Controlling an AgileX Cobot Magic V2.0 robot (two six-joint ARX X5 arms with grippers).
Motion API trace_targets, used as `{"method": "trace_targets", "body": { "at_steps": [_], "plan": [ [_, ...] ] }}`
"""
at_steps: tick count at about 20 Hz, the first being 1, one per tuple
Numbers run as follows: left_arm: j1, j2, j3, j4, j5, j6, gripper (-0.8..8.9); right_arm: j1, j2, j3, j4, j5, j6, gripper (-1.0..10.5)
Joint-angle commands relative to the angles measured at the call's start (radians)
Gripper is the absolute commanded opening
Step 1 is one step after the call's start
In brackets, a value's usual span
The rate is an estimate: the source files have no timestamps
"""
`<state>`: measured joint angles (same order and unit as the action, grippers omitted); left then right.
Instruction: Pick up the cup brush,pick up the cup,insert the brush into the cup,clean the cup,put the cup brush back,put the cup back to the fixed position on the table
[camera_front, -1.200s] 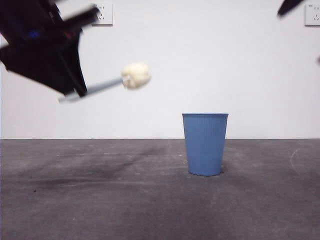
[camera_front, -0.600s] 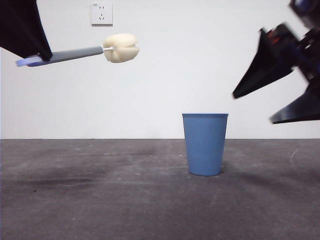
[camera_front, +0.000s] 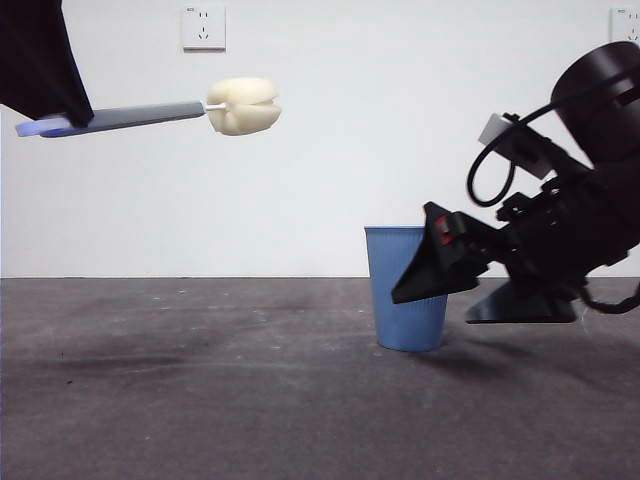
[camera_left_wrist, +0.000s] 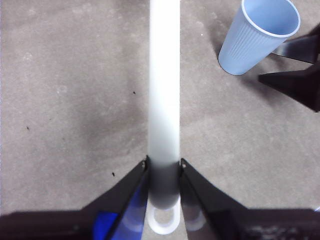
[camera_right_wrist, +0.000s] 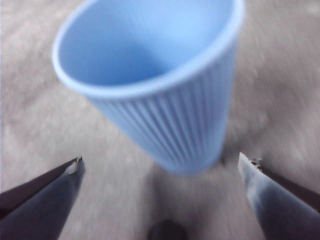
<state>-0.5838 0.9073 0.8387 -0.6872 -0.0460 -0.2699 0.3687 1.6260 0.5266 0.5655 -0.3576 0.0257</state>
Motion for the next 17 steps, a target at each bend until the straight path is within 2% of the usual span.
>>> {"method": "trace_targets", "body": {
  "at_steps": [1, 9, 12, 14, 17],
  "plan": [
    [-0.004, -0.003, 0.001, 0.006, -0.001, 0.012, -0.09, 0.014, 0.042, -0.012, 0.074, 0.040, -0.016, 5.6],
    [-0.004, -0.003, 0.001, 0.005, -0.002, 0.011, -0.09, 0.033, 0.213, -0.010, 0.341, 0.054, -0.006, 5.6],
    [-0.004, -0.003, 0.001, 0.006, -0.002, 0.011, -0.09, 0.038, 0.239, 0.010, 0.372, 0.081, 0.002, 5.5],
    [-0.004, -0.003, 0.001, 0.006, -0.003, 0.011, -0.09, 0.039, 0.241, 0.029, 0.378, 0.080, 0.002, 4.8],
    [-0.004, -0.003, 0.001, 0.006, -0.004, 0.011, -0.09, 0.041, 0.242, 0.051, 0.377, 0.094, 0.012, 4.6]
  ]
}}
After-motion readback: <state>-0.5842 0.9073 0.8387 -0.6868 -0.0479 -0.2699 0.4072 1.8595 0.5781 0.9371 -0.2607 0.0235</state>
